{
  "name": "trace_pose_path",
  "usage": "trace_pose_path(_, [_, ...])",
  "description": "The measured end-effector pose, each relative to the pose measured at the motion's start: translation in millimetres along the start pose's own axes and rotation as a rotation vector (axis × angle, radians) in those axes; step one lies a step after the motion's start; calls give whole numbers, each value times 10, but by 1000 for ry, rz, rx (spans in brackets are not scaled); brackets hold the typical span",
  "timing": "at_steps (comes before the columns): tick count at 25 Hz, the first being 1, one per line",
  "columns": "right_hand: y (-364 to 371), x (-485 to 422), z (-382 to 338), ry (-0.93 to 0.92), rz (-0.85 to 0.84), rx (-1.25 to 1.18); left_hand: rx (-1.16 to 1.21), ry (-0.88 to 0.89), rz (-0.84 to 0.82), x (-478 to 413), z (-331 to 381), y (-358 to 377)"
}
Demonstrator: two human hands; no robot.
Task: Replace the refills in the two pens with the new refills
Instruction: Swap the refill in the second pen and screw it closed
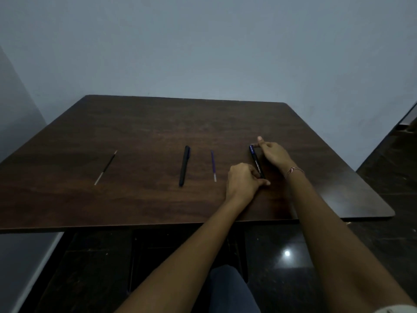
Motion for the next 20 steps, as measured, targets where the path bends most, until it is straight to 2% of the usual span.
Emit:
trace_pose_path(2, [167,-60,146,28,27,100,53,-39,-6,-40,-112,68])
trace_pose_path(7, [37,-80,151,-3,199,130,74,2,31,-63,30,51])
trace_pose_path(11, [72,-60,151,-13,219,148,50,5,43,-71,0,65])
trace_pose_path(20, [46,-65,181,-27,259,27,109,-7,28,-53,-3,47])
Point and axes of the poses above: each hand's wrist, its own x-axis away from the middle knuckle, its own y-axis out of the palm, z = x × y, the point moved 4 cm from there along -x, towards the middle knuckle
